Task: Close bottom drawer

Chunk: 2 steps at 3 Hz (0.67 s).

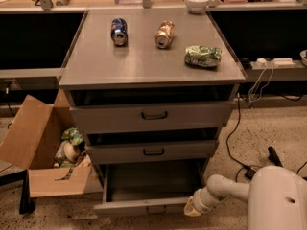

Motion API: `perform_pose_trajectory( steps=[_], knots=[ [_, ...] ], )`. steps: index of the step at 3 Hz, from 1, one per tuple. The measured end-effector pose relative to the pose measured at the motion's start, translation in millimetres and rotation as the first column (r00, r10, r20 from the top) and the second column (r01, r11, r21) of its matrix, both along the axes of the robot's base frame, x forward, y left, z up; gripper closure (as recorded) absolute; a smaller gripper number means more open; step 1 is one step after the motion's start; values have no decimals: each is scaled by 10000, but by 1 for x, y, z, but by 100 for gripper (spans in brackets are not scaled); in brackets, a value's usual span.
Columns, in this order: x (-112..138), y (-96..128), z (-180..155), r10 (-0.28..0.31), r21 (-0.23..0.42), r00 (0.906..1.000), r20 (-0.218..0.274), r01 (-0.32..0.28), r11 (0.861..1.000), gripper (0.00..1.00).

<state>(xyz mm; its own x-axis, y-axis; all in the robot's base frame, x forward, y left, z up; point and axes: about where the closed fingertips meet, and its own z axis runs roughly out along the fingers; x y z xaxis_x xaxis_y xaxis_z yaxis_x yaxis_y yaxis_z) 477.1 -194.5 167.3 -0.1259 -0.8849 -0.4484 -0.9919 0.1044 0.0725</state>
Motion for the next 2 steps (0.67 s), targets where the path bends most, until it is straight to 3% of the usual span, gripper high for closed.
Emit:
perform_pose_trajectory(
  steps=[2],
  knots=[
    [14,-2,0,-187,94,9995,262,185,9998,100]
  ],
)
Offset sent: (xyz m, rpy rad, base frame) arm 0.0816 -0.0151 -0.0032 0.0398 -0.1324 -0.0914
